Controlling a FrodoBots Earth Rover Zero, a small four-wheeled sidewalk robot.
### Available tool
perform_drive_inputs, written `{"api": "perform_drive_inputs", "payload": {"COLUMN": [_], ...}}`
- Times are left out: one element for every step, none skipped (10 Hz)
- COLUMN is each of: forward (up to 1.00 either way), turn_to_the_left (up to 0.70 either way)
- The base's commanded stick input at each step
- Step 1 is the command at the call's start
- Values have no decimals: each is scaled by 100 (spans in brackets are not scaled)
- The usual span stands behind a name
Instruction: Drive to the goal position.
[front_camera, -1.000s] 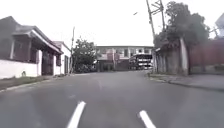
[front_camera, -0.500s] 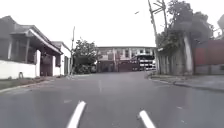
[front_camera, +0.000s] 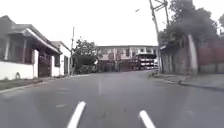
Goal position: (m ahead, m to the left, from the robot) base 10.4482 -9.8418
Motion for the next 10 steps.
{"api": "perform_drive_inputs", "payload": {"forward": [70, 70, 70, 70, 70, 70, 70, 70, 70, 70], "turn_to_the_left": [0, 0, 0, 0, 0, 0, 0, 0, 0, 0]}}
